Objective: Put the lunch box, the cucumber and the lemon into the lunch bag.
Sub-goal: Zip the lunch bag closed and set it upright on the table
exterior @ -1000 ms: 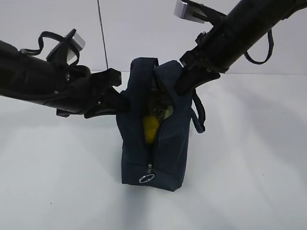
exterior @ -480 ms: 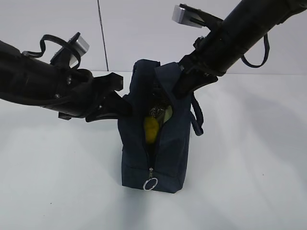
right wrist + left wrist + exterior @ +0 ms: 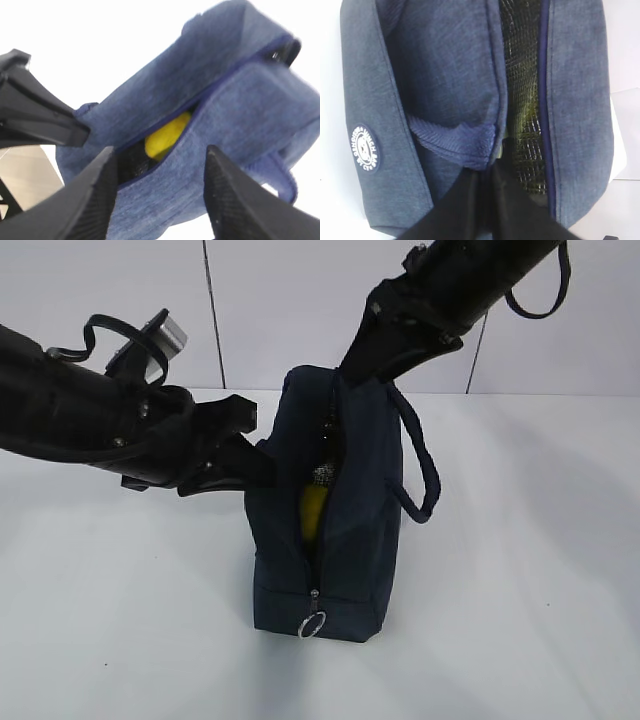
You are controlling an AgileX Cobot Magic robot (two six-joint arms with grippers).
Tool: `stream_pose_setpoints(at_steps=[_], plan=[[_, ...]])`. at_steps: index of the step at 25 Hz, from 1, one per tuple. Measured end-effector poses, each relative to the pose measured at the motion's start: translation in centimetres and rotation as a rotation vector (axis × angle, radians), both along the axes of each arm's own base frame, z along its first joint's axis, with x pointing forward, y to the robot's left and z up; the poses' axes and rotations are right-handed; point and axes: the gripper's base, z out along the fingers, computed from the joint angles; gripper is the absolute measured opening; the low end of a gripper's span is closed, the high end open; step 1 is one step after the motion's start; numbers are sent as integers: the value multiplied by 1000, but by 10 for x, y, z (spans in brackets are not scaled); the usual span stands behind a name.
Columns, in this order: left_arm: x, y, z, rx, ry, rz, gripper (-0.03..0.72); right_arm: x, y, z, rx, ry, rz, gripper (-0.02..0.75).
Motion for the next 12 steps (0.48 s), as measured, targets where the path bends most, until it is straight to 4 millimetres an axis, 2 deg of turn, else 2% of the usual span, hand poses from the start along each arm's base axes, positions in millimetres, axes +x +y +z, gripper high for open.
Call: stream_pose_setpoints(at_steps=[4, 12], plan=[[0, 0, 0, 0, 1, -3, 10, 2, -1, 9, -3, -26, -7, 445], [0, 0, 0, 1, 0, -3, 10, 4, -2, 9, -19, -52, -17, 445]])
